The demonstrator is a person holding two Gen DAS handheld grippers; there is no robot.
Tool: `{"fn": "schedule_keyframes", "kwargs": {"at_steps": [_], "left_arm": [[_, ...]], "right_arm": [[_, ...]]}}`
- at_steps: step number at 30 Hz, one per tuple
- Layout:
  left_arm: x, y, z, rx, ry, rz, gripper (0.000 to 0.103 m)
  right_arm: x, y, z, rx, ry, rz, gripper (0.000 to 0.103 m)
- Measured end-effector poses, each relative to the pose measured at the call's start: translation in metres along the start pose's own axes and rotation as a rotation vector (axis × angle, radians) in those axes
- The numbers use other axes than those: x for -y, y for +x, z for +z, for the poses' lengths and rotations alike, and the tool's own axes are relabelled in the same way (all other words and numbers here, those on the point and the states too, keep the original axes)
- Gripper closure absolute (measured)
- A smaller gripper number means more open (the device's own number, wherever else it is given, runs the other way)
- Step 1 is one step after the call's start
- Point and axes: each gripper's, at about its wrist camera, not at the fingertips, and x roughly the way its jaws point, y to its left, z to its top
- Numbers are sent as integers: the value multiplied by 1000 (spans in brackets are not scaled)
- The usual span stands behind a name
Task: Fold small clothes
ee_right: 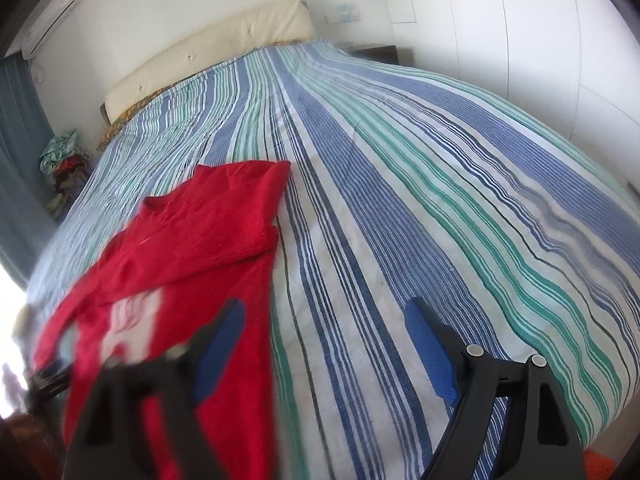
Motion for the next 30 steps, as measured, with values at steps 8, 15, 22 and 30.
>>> {"fn": "schedule_keyframes", "kwargs": {"at_steps": [8, 15, 22, 30], "left_arm": [[0, 0, 0, 0, 0, 0, 0], [0, 0, 0, 0, 0, 0, 0], [0, 0, 0, 0, 0, 0, 0], [0, 0, 0, 1, 0, 0, 0]], "right_arm": [[7, 6, 0, -20, 46, 21, 22], [17, 2, -2, -17, 86, 28, 22], [27, 1, -1, -17, 149, 58, 22], [33, -1, 0, -11, 184, 59, 22]]}}
